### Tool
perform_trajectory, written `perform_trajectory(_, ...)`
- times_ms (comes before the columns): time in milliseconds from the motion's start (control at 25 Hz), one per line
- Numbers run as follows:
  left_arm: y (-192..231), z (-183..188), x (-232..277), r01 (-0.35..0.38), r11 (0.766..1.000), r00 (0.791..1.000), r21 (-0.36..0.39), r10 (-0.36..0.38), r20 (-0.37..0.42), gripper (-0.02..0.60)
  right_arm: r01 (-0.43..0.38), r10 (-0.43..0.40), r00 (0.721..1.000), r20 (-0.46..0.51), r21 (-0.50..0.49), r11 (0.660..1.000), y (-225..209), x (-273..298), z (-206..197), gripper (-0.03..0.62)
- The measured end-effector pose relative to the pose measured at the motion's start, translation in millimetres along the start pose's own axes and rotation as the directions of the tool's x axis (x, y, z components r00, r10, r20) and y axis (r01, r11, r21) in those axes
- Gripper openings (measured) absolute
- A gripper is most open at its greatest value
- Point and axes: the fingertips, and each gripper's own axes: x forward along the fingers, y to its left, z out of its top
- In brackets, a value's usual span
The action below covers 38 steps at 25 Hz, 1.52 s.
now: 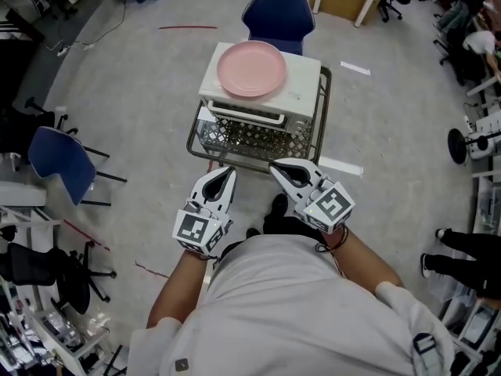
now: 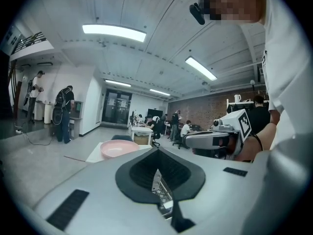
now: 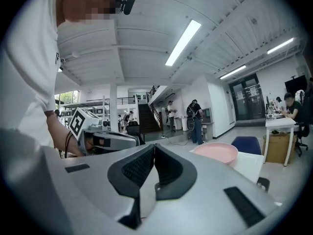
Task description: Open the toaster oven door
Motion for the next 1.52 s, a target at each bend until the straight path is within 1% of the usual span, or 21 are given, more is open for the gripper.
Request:
perform_trajectory(200, 9.2, -2.3, 51.0, 0.016, 0.999, 0.999, 0.031, -0.014, -0.052, 0.017, -0.037, 0.037, 0.998, -0.059, -0.004, 0.999, -43.4, 7.8, -7.2, 0.021)
perform_trajectory(400, 13.1, -1.2, 88.4, 0.029, 0.996, 0.996, 0.090, -0.021, -0.087, 0.017, -0.051, 0.051, 0.995, -0.084, 0.002, 0.999, -80.0, 7.9, -12.4, 0.021)
perform_trajectory(640, 35.1, -5.3, 116.9, 0.063, 0.989, 0.988, 0.136, -0.042, -0.150, 0.018, -0.042, 0.041, 0.990, -0.138, -0.002, 0.999, -111.4, 24.2, -22.2, 0.026)
perform_trajectory(760, 50.4, -9.6, 129.7, 0.084, 0.983, 0.983, 0.165, -0.055, -0.173, 0.018, -0.039, 0.040, 0.985, -0.170, 0.009, 0.999, -121.2, 36.9, -30.7, 0.055)
perform_trajectory(880, 67.9, -13.2, 139.2, 0.105, 0.980, 0.978, 0.171, -0.071, -0.194, 0.018, -0.022, 0.023, 0.980, -0.198, 0.004, 1.000, -132.1, 50.1, -39.8, 0.069)
perform_trajectory(960, 78.6, -17.0, 145.2, 0.133, 0.976, 0.972, 0.170, -0.095, -0.216, 0.020, -0.009, 0.012, 0.975, -0.220, 0.013, 1.000, -138.4, 59.7, -44.9, 0.079)
perform_trajectory(1040, 91.4, -24.9, 150.5, 0.169, 0.968, 0.961, 0.183, -0.120, -0.249, 0.021, -0.003, 0.013, 0.971, -0.238, 0.043, 0.999, -140.8, 71.2, -48.0, 0.089)
perform_trajectory(1120, 105.5, -36.8, 155.2, 0.204, 0.959, 0.946, 0.195, -0.141, -0.292, 0.052, 0.005, 0.010, 0.968, -0.252, 0.058, 0.998, -142.9, 82.4, -52.3, 0.095)
perform_trajectory(1280, 134.4, -54.7, 166.7, 0.271, 0.947, 0.911, 0.172, -0.195, -0.364, 0.071, 0.039, -0.017, 0.953, -0.303, 0.066, 0.997, -153.9, 105.4, -67.1, 0.106)
perform_trajectory(1360, 150.2, -66.0, 173.8, 0.311, 0.934, 0.888, 0.175, -0.220, -0.404, 0.081, 0.050, -0.025, 0.937, -0.348, 0.064, 0.997, -159.7, 117.7, -76.2, 0.114)
perform_trajectory(1440, 162.2, -77.4, 181.2, 0.347, 0.922, 0.860, 0.171, -0.240, -0.450, 0.101, 0.054, -0.023, 0.919, -0.394, 0.067, 0.996, -163.6, 128.0, -87.3, 0.120)
perform_trajectory(1520, 169.7, -88.7, 187.7, 0.394, 0.897, 0.827, 0.198, -0.253, -0.502, 0.115, 0.058, -0.021, 0.904, -0.426, 0.073, 0.996, -166.5, 136.6, -97.4, 0.121)
